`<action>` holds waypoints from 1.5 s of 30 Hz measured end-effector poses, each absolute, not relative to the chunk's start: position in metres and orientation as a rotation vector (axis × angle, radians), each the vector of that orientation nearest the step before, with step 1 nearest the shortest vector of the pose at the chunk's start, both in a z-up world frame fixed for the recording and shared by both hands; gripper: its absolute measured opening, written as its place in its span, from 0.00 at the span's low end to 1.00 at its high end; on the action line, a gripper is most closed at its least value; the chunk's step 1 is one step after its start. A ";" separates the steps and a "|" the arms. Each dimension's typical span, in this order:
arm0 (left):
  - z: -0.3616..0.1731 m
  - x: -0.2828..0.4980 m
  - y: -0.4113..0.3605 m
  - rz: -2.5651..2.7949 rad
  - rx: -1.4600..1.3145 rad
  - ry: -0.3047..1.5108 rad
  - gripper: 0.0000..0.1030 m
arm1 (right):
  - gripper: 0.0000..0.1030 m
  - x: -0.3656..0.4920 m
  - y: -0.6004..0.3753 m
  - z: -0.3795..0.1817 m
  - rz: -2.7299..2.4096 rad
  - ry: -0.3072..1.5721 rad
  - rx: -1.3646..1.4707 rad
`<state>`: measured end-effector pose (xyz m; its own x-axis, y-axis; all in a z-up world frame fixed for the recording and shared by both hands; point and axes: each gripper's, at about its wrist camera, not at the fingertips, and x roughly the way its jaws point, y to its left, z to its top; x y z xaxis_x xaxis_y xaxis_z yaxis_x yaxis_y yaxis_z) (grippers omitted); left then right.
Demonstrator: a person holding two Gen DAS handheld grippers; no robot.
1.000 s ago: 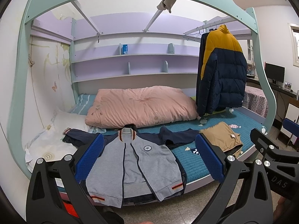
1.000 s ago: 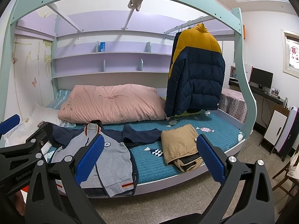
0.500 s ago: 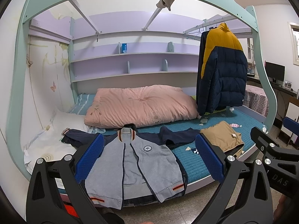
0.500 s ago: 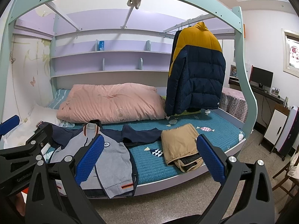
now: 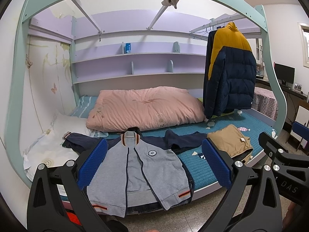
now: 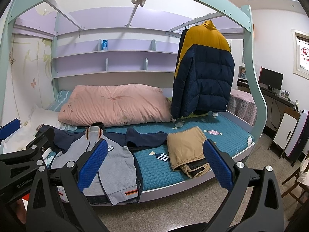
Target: Fold large clothes
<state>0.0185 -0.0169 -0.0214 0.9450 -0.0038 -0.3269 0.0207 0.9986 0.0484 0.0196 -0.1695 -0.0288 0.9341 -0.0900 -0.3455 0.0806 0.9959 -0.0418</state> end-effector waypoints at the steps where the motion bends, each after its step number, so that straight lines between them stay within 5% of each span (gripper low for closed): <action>1: -0.027 0.024 -0.016 -0.012 0.051 0.334 0.95 | 0.93 0.021 -0.169 -0.031 -0.088 0.356 -0.027; 27: -0.059 0.118 0.001 -0.058 0.060 0.426 0.95 | 0.93 0.097 -0.157 -0.062 -0.087 0.443 -0.021; 45: -0.136 0.264 0.134 0.072 -0.084 0.672 0.95 | 0.93 0.268 -0.045 -0.123 0.121 0.634 -0.129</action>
<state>0.2641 0.1343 -0.1361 0.7804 0.0392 -0.6240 -0.0933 0.9942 -0.0542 0.2683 -0.0445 -0.1228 0.7990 0.0730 -0.5968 -0.1521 0.9848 -0.0832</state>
